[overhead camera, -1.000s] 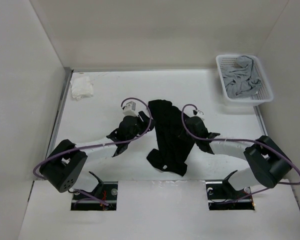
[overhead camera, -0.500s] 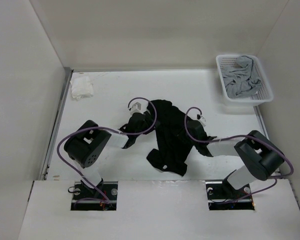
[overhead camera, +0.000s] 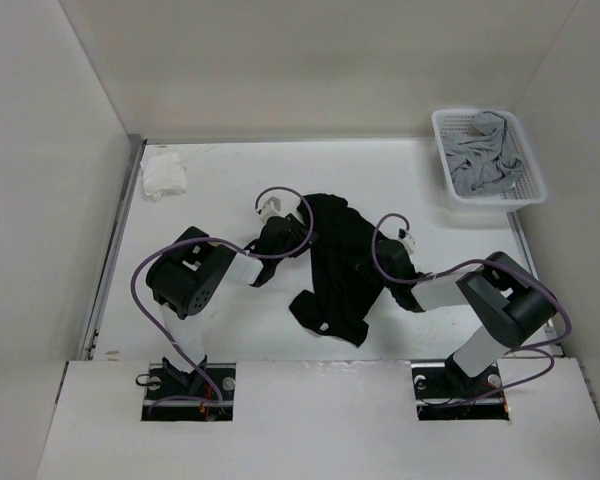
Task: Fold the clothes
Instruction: Flatten the tank top out
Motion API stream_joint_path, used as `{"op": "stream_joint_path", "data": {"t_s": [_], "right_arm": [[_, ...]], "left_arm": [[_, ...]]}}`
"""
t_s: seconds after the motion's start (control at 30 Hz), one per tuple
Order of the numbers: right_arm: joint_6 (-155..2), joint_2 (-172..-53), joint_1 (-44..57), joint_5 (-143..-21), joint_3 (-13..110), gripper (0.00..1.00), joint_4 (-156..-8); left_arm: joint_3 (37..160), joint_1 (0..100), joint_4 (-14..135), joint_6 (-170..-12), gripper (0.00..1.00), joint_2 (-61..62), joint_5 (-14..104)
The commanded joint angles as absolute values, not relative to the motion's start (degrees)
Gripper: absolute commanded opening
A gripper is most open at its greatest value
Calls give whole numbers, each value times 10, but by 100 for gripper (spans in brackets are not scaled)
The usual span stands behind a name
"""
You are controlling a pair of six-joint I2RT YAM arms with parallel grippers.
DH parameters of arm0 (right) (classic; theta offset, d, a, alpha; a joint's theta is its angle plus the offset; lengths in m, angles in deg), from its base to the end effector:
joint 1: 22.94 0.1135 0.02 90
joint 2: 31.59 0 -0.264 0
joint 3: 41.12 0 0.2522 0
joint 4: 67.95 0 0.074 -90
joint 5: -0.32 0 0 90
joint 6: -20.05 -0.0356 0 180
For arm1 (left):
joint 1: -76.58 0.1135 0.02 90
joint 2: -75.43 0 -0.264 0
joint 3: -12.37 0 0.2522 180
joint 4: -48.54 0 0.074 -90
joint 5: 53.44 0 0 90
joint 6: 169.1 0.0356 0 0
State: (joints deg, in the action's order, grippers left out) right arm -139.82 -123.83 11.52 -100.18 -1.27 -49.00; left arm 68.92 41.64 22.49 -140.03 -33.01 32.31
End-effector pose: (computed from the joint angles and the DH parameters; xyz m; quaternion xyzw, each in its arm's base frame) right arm 0.2306 0.1504 0.1174 0.3080 0.8222 0.3232 0.3530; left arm 0.2947 -0.2027 0.1178 -0.2096 0.8206 -0.3730 0.3789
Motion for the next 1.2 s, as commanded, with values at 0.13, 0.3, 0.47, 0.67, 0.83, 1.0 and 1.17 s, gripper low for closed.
{"op": "stream_joint_path", "data": {"t_s": [0.13, 0.3, 0.47, 0.67, 0.83, 1.0, 1.17], "right_arm": [[-1394, -1219, 102, -1008, -33, 27, -441], [-1373, -1220, 94, -995, -15, 0, -417], [-1334, -1114, 95, -1007, -40, 0, -434], [-1243, -808, 131, -985, -43, 0, -631], [-1228, -538, 238, -966, -6, 0, -906], [-1315, -507, 348, -1045, -27, 0, -1090], [-1342, -546, 403, -1171, -34, 0, -1117]], "left_arm": [[672, 414, 190, -1407, 29, -287, 313], [682, 413, 205, -1398, 31, -281, 315], [668, 402, 231, -1366, 32, -236, 282], [650, 408, 238, -1369, 35, -207, 297], [614, 416, 239, -1382, 37, -162, 319], [569, 406, 245, -1394, 41, -127, 325], [552, 401, 263, -1370, 41, -119, 290]]}}
